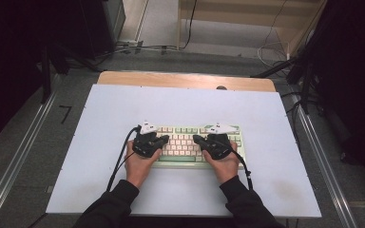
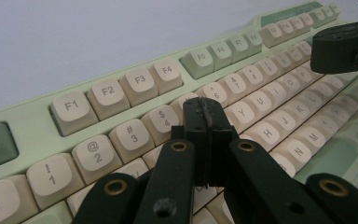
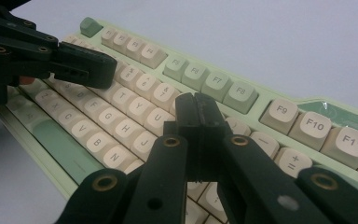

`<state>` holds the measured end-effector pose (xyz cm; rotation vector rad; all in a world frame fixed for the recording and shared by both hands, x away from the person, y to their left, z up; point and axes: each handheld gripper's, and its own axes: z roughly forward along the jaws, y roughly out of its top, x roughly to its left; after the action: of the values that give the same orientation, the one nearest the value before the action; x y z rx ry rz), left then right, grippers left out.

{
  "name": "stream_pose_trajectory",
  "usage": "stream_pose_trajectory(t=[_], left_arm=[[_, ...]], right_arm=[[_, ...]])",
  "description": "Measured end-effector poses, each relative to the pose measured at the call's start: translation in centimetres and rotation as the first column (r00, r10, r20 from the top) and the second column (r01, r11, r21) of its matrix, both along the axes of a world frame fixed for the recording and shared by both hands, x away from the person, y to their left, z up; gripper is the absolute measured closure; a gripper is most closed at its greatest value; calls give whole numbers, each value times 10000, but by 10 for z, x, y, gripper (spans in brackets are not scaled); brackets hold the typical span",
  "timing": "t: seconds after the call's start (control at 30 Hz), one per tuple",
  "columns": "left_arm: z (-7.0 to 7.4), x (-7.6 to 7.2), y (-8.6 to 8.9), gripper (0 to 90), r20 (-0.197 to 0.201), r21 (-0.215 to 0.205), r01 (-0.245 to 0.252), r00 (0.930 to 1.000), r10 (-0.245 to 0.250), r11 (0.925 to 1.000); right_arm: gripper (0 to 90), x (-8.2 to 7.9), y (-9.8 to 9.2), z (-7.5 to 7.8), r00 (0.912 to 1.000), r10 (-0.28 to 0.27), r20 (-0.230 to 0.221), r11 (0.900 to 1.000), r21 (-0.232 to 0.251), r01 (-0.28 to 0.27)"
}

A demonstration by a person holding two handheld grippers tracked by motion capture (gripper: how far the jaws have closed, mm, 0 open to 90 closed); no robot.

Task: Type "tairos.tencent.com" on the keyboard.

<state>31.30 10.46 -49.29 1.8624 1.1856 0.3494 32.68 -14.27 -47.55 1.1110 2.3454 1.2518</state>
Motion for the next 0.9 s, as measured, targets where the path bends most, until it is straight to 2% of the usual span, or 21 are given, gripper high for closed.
stream_pose_trajectory(t=[0.27,0.37,0.43,0.53,0.6,0.9], left_arm=[[0,0,0,900,-29,1,11,10000,-11,10000],[-2,0,-1,900,-141,143,58,9999,-56,9999],[-2,0,-1,900,-151,99,51,9999,-50,9999],[4,-4,0,900,297,-122,65,9995,-62,9999],[6,-5,1,900,373,-259,65,9993,-55,9996],[7,-9,6,900,149,-437,88,9999,-82,9990]], right_arm=[[878,0,0,0,10000,7,8,10000,10,-7],[878,0,0,-1,10000,19,-19,10000,-3,-19],[878,0,0,-1,10000,27,-46,10000,-19,-27],[878,0,0,-1,10000,46,-28,10000,-23,-46],[878,1,0,-1,10000,20,-17,10000,-16,-20],[878,1,0,-2,10000,8,-82,10000,-41,-8]])
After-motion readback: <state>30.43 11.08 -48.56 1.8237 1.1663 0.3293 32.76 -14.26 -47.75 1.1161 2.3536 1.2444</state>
